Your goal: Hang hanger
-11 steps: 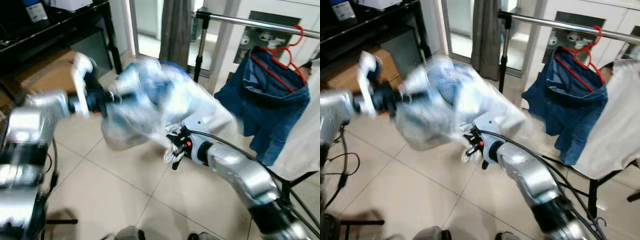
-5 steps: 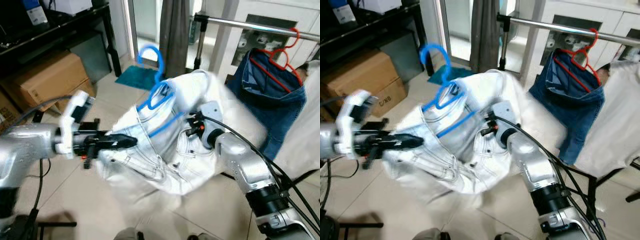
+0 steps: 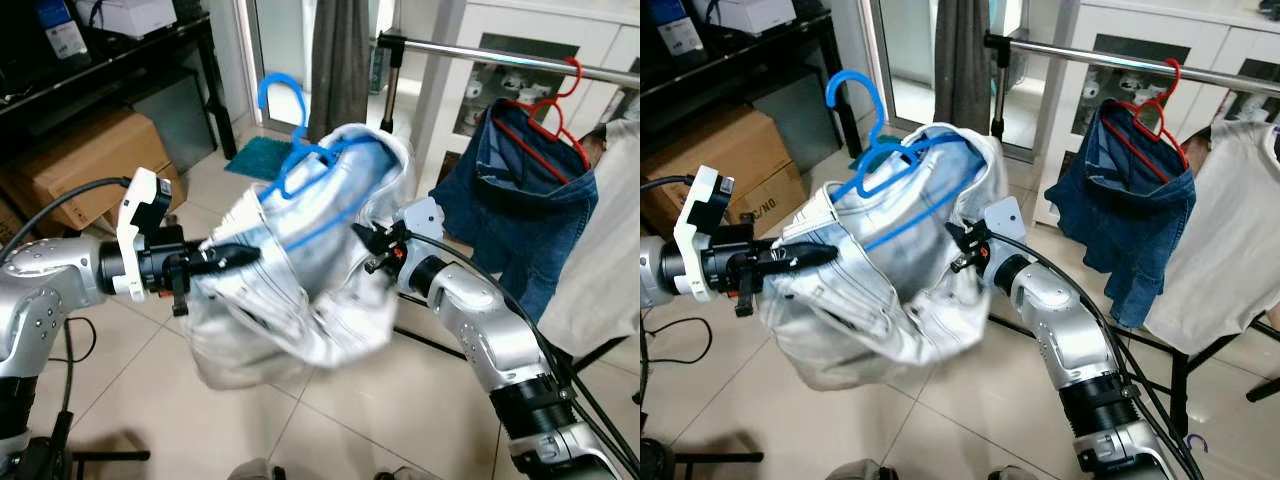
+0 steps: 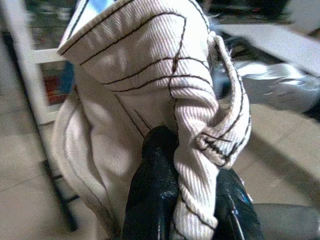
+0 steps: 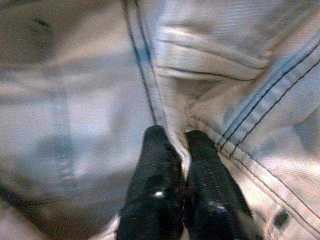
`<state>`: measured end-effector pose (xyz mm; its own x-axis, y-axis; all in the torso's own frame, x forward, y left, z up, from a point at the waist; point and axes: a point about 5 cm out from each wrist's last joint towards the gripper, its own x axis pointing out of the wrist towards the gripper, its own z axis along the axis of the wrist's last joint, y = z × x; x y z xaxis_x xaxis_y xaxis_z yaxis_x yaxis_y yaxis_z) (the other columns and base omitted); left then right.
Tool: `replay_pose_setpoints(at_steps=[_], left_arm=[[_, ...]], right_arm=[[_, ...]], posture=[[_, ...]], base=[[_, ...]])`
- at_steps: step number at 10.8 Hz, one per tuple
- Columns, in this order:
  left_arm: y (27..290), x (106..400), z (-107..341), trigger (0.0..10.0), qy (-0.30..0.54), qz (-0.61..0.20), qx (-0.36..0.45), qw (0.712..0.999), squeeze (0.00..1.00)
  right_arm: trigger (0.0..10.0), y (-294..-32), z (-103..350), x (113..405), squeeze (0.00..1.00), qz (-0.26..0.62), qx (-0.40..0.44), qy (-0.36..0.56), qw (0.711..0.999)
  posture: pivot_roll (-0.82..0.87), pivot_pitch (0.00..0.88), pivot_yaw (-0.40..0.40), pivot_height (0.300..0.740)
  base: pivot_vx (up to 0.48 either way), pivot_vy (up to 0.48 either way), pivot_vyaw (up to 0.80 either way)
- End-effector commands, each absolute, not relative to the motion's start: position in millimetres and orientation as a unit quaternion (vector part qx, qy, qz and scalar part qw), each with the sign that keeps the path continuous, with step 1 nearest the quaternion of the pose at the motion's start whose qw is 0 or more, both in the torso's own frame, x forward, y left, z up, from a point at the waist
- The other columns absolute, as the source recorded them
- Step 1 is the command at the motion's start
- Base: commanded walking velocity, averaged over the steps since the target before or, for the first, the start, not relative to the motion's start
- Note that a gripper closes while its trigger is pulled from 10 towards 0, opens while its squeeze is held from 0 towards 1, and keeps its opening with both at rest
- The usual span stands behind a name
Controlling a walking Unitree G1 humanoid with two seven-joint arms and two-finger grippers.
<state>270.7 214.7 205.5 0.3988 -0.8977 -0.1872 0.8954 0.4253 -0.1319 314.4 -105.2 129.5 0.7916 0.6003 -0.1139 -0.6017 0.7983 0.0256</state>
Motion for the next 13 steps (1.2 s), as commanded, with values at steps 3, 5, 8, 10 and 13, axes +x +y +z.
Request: replay_pose_setpoints(at_steps=[3, 5, 8, 10, 13], left_arm=[[225, 290, 220, 0.0, 0.047, -0.475, 0.089, 0.874, 0.0], [235, 296, 216, 0.0, 0.045, -0.444, 0.154, 0.882, 0.0], [248, 294, 208, 0.0, 0.053, -0.458, 0.202, 0.864, 0.0], [250, 287, 204, 0.0, 0.052, -0.487, 0.196, 0.849, 0.0], [236, 273, 200, 0.0, 0.036, -0.559, 0.201, 0.803, 0.0]], right_arm=[[10.0, -104, 133, 305, 1.0, 0.363, 0.005, 0.036, 0.931], [10.0, -102, 135, 301, 1.0, 0.381, 0.006, 0.028, 0.924], [10.0, -138, 162, 312, 1.0, 0.345, 0.009, -0.028, 0.938], [10.0, -163, 209, 316, 1.0, 0.373, 0.001, -0.113, 0.921], [10.0, -162, 251, 320, 0.0, 0.512, -0.069, -0.145, 0.844]], posture=[[0.0, 0.013, 0.058, 0.74], [0.0, 0.014, 0.059, 0.74], [0.01, 0.014, 0.057, 0.74], [0.01, 0.014, 0.057, 0.74], [0.01, 0.009, 0.039, 0.74]], base=[[0.0, 0.0, 0.0], [0.0, 0.0, 0.0], [0.0, 0.0, 0.0], [0.0, 0.0, 0.0], [0.0, 0.0, 0.0]])
